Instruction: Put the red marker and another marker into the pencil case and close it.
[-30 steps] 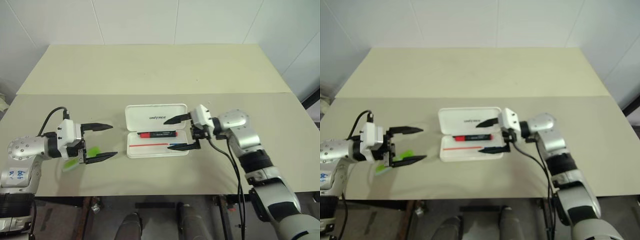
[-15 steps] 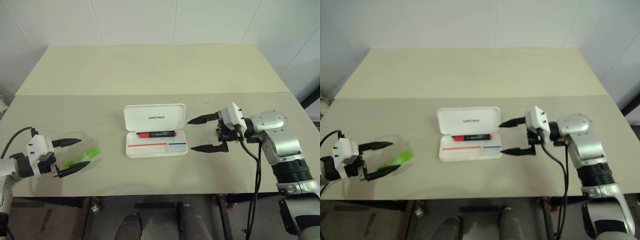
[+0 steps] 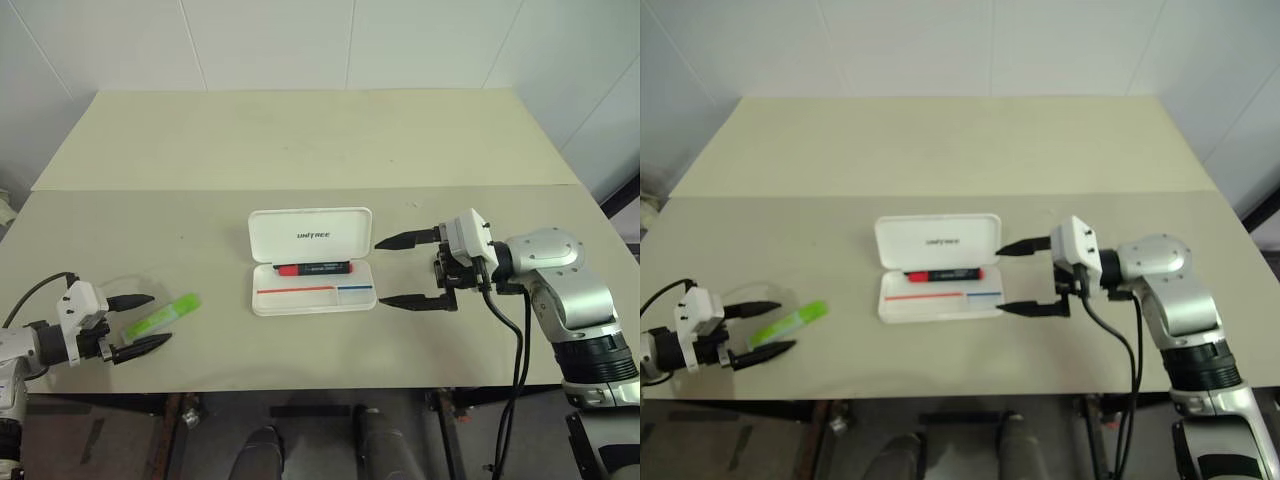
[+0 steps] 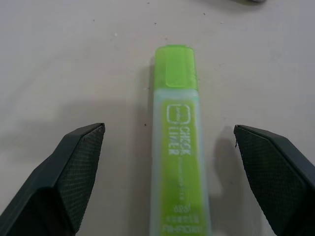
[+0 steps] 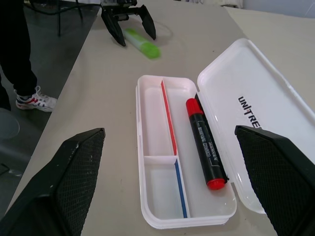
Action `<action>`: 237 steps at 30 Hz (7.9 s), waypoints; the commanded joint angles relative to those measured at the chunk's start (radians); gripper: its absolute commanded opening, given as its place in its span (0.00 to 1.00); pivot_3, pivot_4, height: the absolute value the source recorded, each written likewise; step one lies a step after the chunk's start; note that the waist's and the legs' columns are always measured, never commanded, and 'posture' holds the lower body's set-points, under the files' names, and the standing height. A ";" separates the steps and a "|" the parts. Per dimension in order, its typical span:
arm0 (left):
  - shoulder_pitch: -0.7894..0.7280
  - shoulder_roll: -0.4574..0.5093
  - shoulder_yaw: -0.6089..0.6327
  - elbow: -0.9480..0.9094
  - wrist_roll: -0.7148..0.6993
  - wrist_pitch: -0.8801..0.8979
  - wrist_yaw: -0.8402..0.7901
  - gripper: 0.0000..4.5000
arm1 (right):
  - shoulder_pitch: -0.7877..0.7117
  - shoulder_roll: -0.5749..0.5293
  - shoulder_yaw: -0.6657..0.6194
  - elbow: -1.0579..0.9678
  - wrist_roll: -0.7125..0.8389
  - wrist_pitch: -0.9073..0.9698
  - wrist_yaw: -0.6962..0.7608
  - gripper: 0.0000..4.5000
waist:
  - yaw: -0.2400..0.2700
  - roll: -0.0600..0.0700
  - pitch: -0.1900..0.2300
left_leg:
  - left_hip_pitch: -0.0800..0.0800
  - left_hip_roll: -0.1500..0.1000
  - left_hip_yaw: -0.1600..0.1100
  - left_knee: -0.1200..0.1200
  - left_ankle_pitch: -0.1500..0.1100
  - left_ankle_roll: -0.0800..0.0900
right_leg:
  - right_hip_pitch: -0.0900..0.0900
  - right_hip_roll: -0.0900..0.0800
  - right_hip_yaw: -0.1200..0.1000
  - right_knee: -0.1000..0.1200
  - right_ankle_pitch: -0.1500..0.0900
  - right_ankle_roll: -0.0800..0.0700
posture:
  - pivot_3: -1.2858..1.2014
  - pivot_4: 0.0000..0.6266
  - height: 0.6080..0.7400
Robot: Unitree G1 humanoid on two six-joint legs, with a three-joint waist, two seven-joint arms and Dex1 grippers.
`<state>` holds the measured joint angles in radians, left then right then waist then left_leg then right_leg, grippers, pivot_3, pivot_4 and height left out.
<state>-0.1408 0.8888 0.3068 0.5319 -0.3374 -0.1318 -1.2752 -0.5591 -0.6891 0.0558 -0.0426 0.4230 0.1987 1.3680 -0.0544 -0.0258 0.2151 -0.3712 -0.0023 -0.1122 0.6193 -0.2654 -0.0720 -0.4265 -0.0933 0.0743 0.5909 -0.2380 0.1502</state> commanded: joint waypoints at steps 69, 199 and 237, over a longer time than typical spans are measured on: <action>-0.481 -0.238 -0.484 -0.379 0.125 0.303 0.034 0.25 | 0.297 -0.015 -0.098 -0.164 0.015 -0.090 -0.241 1.00 | 0.009 0.000 0.000 | -0.001 -0.001 0.000 0.006 0.000 0.000 | 0.002 0.000 0.002 0.001 0.001 0.002 | 0.52 0.24 1.00; -0.380 -0.122 -0.148 -0.376 -0.142 0.323 -0.071 1.00 | -0.070 0.107 0.044 0.322 -0.101 -0.155 -0.037 0.09 | -0.008 -0.001 -0.001 | 0.001 0.000 0.002 0.002 0.002 0.003 | 0.004 0.001 0.004 -0.005 0.003 0.004 | 0.52 0.24 1.00; -0.253 -0.118 -0.103 -0.502 -0.170 0.362 0.010 1.00 | -0.129 0.237 0.127 0.487 -0.203 -0.287 0.074 0.47 | -0.004 -0.001 -0.001 | 0.000 -0.001 0.002 0.002 0.000 0.000 | 0.000 0.001 0.004 -0.001 0.003 0.003 | 0.52 0.24 1.00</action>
<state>-0.3900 0.7661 0.1877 0.0525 -0.4853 0.2391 -1.2683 -0.6660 -0.4569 0.1932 0.4466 0.2096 -0.0682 1.4411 -0.0581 -0.0270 0.2145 -0.3714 -0.0028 -0.1104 0.6213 -0.2649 -0.0723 -0.4262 -0.0925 0.0782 0.5904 -0.2355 0.1528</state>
